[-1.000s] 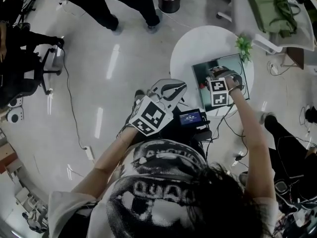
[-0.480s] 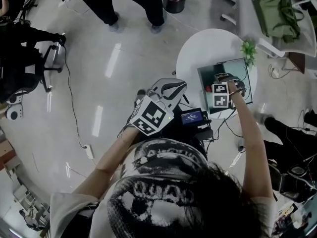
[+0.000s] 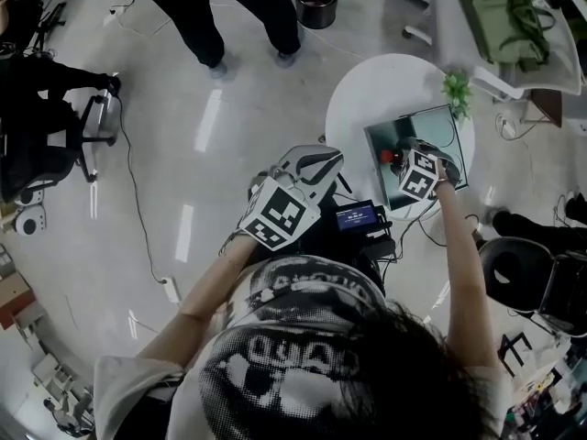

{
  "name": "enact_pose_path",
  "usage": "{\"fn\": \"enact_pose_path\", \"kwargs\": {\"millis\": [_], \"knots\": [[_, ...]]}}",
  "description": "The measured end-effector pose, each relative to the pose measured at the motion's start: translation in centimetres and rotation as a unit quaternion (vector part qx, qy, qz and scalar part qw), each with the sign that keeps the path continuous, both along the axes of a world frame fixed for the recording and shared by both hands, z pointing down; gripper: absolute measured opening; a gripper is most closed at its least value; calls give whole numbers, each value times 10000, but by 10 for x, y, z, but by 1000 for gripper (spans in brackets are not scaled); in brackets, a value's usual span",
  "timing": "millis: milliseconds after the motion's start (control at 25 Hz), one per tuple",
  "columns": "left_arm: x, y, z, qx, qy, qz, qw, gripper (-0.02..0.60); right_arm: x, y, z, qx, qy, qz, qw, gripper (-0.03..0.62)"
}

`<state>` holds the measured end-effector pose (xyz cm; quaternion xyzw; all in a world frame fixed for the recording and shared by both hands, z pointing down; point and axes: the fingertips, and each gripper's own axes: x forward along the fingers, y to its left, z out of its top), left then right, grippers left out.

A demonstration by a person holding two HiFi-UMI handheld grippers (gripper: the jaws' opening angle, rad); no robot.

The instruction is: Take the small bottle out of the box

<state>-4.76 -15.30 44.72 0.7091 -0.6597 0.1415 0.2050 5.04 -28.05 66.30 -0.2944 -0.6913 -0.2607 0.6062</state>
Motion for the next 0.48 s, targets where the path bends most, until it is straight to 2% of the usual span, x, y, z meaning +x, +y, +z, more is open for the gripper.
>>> {"fn": "enact_pose_path", "kwargs": {"millis": [120, 240, 360, 480], "knots": [[3, -4, -1, 3, -15, 115, 9999, 17, -1, 0, -11, -187, -293, 674, 9971, 236], [8, -7, -3, 9, -36, 230, 9997, 17, 0, 4, -24, -406, -643, 1364, 9877, 235], [13, -11, -3, -16, -76, 373, 9993, 17, 1, 9, -37, -711, -1079, 2186, 9672, 235], [21, -16, -1, -28, -104, 466, 9989, 17, 6, 8, -51, -1005, -1510, 2961, 9378, 235]]}}
